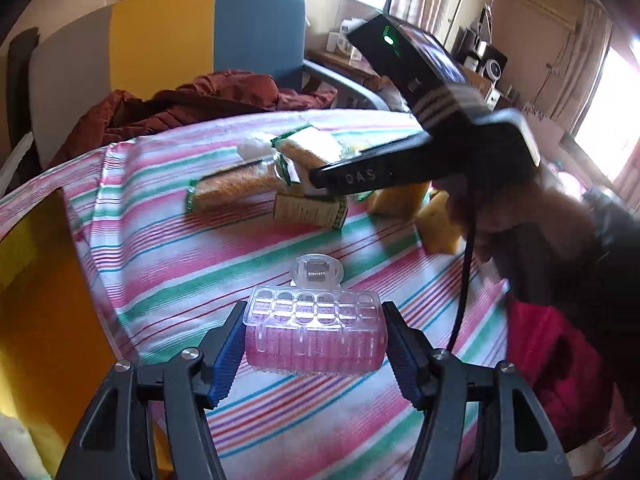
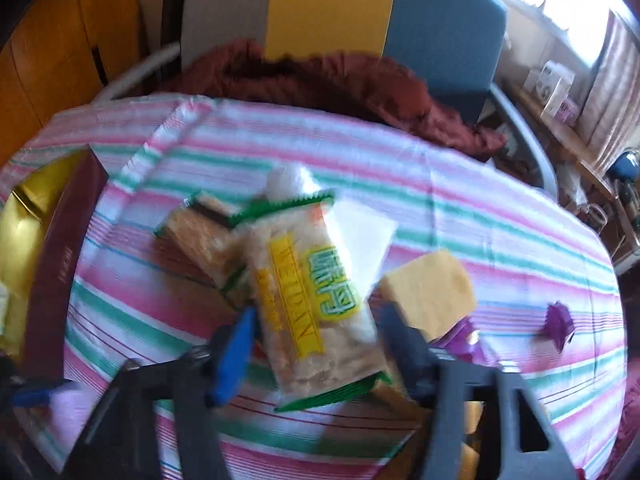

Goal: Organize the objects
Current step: 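Drop the roller in the tray with the left tool while the right tool carries the cracker packet there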

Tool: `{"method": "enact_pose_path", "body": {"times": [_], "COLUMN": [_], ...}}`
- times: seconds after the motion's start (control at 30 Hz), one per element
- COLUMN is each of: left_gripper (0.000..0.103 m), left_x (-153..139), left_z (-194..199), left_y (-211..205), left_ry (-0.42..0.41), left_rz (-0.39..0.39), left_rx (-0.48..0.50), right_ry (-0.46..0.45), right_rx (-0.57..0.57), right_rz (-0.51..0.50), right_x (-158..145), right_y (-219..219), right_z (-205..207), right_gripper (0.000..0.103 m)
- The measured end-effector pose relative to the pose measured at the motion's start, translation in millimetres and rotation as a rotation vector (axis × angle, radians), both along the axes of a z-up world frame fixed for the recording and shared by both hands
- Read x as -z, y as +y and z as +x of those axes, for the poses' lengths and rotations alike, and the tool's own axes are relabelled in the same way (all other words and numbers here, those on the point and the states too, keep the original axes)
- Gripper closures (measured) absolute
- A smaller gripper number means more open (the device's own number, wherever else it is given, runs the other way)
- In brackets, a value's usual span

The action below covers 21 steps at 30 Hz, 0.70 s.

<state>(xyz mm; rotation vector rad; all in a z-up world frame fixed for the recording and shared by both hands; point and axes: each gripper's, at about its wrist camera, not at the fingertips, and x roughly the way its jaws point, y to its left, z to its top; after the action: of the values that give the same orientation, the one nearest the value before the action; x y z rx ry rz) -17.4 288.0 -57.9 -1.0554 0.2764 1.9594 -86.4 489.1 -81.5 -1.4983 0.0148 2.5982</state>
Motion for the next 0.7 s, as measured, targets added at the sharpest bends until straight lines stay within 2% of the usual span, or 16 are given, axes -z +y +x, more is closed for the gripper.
{"method": "enact_pose_path", "body": {"times": [0.03,0.23,0.4,0.7], "left_gripper": [0.038,0.038,0.038,0.038], "left_x": [-4.3,-23.7,-35.2,-47.7], "left_z": [0.3,-2.9,-10.0,-32.0], "left_y": [-5.7,-34.3,-64.4,-143.1], "left_ry": [-0.001,0.0,0.011,0.022], "left_rz": [0.013,0.072,0.099,0.14], "left_rx": [-0.011,-0.077,-0.158,-0.356], "right_ry": [0.011,0.06,0.122,0.19], "right_rx": [-0.001,0.024,0.027,-0.081], "right_rz": [-0.004,0.017,-0.058,-0.193], "right_x": [-2.7,-20.2,-39.7,-53.9], "right_y": [-0.2,-10.4,-27.6,-97.3], "right_z": [1.8,27.8,51.0,75.7], "right_gripper": [0.055,0.055,0.055,0.055]}}
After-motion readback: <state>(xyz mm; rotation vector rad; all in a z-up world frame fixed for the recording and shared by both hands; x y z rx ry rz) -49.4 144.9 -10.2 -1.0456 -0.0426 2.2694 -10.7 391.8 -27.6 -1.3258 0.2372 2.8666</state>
